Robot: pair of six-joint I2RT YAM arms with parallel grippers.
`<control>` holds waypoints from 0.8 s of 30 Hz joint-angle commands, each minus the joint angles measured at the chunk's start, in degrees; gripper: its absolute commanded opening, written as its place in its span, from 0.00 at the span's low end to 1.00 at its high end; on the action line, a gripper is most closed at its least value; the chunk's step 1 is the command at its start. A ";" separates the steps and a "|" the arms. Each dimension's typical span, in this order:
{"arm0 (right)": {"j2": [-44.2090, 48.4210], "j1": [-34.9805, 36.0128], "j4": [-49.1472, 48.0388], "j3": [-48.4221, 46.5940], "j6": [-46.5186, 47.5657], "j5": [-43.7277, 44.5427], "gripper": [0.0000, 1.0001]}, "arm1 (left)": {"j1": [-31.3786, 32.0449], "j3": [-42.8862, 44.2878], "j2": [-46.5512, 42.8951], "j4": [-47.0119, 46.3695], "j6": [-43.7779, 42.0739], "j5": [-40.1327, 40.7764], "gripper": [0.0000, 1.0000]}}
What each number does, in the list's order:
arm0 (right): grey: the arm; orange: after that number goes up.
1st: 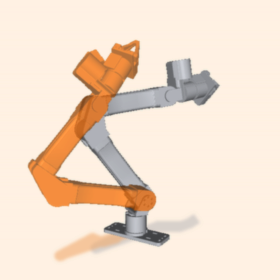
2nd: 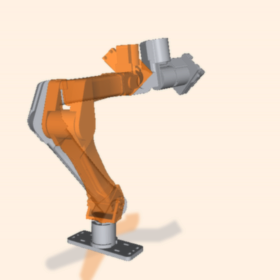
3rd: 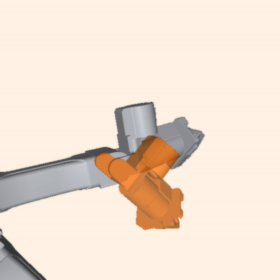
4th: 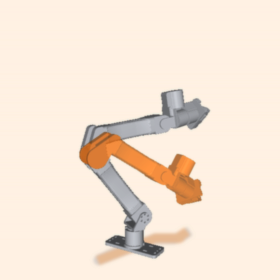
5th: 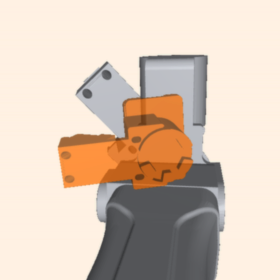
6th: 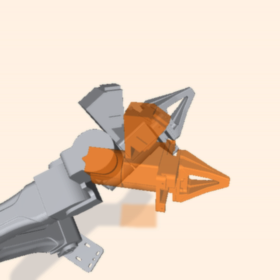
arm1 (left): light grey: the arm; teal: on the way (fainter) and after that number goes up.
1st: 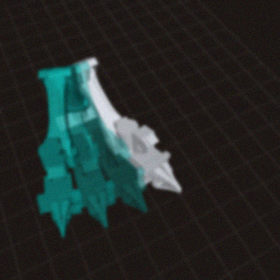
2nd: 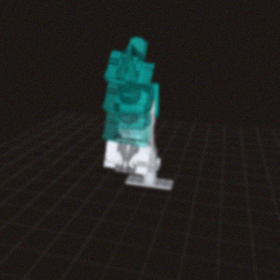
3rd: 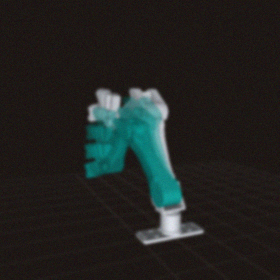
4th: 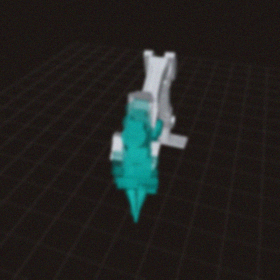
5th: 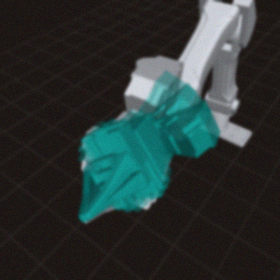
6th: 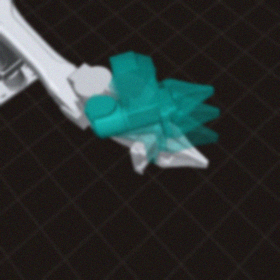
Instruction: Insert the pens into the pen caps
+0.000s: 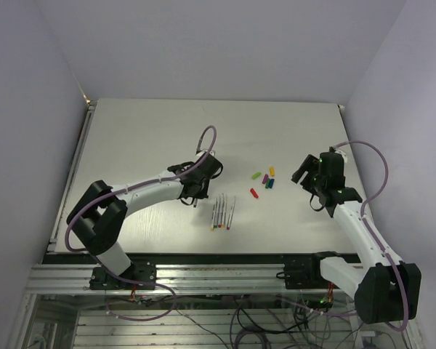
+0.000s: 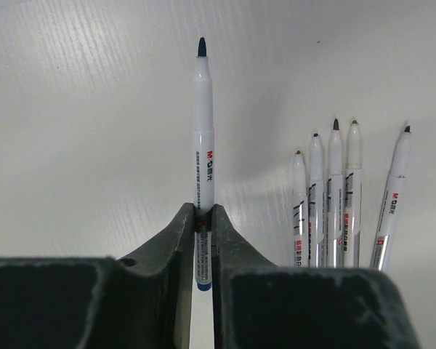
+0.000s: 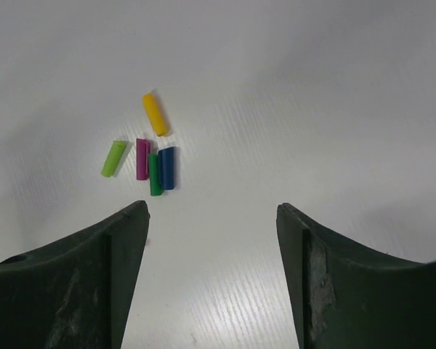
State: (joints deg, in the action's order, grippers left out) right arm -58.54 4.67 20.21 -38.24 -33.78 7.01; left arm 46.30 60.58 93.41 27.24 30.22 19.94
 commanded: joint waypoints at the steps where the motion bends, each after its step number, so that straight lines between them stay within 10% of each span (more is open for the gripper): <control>1: -0.35 0.35 -2.97 0.76 0.10 -0.19 0.68 | -0.78 1.23 -2.65 -1.93 0.28 -0.69 0.07; 6: -4.27 1.36 -3.16 1.02 1.84 1.27 0.40 | -1.19 0.96 -3.79 -2.87 0.53 -2.26 0.07; 14: -13.50 13.05 -2.04 -2.67 -0.74 9.70 0.59 | -1.52 0.37 -4.71 -2.03 0.65 -3.47 0.07; 24: -22.90 16.56 -5.37 -6.29 -2.61 9.60 0.54 | -1.95 -1.63 -6.64 -1.32 0.70 -3.14 0.07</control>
State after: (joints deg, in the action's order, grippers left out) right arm -79.18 20.73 16.80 -42.13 -35.18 15.03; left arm 44.88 60.16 88.75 25.93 30.48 17.52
